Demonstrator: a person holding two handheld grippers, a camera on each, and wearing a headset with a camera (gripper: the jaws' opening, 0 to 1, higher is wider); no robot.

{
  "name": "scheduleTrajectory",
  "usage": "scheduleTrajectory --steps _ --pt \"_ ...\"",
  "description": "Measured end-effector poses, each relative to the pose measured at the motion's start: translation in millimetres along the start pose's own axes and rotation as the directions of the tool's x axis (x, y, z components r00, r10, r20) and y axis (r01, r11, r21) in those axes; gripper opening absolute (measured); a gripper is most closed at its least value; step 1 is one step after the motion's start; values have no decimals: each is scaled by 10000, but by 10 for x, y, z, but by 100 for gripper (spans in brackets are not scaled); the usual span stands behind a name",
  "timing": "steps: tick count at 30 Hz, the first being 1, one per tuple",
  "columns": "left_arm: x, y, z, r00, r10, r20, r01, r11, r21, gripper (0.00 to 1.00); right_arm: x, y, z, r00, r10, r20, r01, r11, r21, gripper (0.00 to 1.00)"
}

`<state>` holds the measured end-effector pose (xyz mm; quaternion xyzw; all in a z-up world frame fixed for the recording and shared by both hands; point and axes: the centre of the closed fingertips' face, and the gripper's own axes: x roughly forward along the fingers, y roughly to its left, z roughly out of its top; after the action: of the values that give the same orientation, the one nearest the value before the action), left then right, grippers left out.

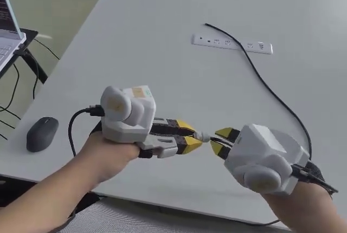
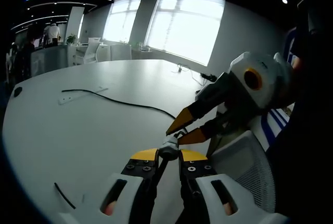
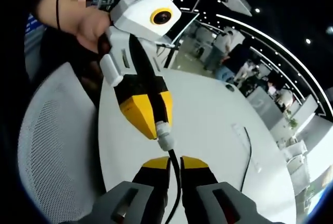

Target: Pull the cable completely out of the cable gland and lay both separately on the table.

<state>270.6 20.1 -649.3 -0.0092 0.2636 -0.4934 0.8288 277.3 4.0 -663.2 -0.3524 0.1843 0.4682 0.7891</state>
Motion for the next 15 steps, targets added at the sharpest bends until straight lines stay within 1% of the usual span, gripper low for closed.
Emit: scheduleTrajectory --steps 1,5,7,8,9,12,15 --pt "-2 2 -3 10000 -4 -16 4 10000 -3 15 1 0 5 10000 -19 55 20 9999 -103 2" --pt "4 -4 -16 10000 -30 -83 31 10000 26 15 7 19 -15 10000 74 18 -73 9989 -453 1" --pt "6 0 -25 9999 -17 -126 18 10000 87 15 15 23 -29 9998 189 42 -188 9996 -194 1" --pt "10 -2 -12 10000 36 -62 -35 9998 182 15 15 9 -32 9998 162 83 -161 9999 -62 0" --pt "12 -7 -6 10000 33 -41 -32 9998 180 15 13 1 -29 9999 139 80 -139 9999 -37 0" --pt "19 3 4 10000 60 -3 -60 9998 191 15 24 -21 -32 9998 159 111 -163 9992 368 0" --pt "19 14 16 10000 87 11 -87 9997 245 15 30 -28 -31 9998 171 133 -177 9987 473 0"
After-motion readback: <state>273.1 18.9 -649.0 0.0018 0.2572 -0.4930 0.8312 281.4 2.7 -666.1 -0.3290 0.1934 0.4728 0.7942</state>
